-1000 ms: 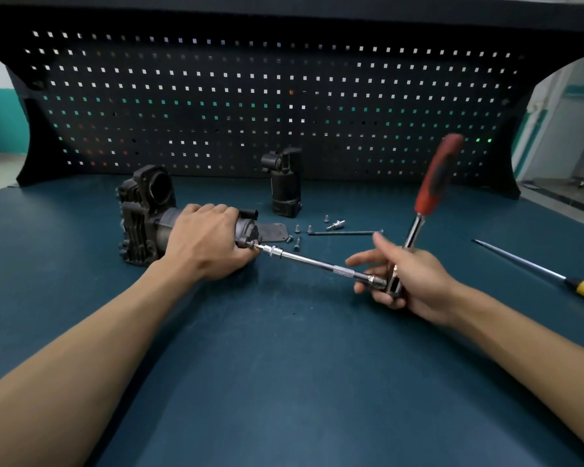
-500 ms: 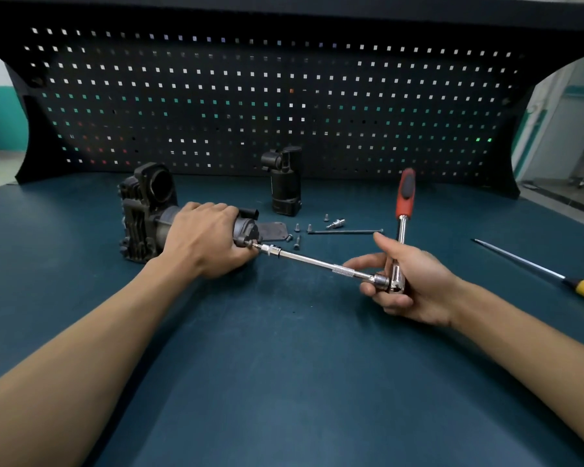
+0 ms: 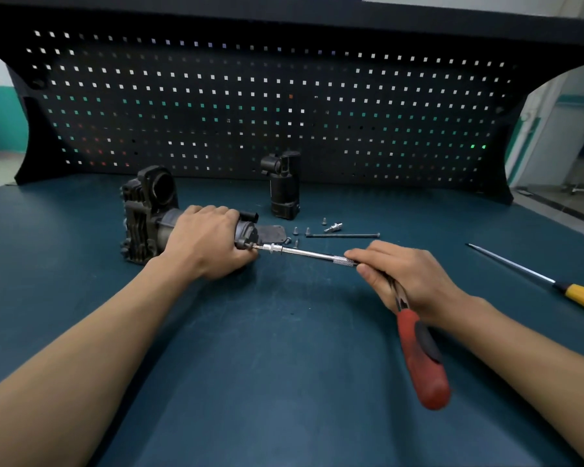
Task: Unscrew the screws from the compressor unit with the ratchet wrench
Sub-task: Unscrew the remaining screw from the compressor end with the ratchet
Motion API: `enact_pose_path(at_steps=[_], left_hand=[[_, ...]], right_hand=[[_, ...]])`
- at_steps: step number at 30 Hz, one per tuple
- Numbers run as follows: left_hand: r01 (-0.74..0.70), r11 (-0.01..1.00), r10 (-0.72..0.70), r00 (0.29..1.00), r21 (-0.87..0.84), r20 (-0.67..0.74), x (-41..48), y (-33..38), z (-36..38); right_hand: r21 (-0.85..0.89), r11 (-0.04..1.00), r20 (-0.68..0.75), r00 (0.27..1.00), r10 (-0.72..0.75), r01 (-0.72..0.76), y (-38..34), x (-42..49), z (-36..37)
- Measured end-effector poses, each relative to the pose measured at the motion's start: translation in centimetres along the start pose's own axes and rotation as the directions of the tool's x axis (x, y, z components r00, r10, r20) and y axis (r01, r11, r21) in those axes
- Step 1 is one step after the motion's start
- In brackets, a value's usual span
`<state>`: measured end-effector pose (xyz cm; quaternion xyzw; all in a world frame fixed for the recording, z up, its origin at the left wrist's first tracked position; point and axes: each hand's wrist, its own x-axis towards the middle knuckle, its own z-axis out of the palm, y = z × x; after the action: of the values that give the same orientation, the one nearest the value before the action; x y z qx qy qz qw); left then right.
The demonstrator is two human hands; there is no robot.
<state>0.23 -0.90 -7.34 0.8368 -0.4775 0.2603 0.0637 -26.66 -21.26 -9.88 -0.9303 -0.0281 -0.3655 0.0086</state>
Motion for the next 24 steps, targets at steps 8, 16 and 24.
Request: enact_pose_path(at_steps=[8, 16, 24], left_hand=[[-0.019, 1.000, 0.019, 1.000, -0.018, 0.008, -0.2, -0.1, -0.4], [-0.021, 1.000, 0.021, 1.000, 0.001, 0.004, -0.2, 0.3, -0.4], [-0.006, 1.000, 0.006, 1.000, -0.007, 0.013, -0.3, 0.2, -0.7]], right_hand=[[0.290, 0.909, 0.144, 0.953, 0.267, -0.298, -1.1, -0.3, 0.4], [0.706, -0.041, 0.507, 0.465, 0.726, -0.707, -2.4, 3.0, -1.2], [0.452, -0.601, 0.890, 0.293, 0.348, -0.659, -1.7, 2.4, -1.3]])
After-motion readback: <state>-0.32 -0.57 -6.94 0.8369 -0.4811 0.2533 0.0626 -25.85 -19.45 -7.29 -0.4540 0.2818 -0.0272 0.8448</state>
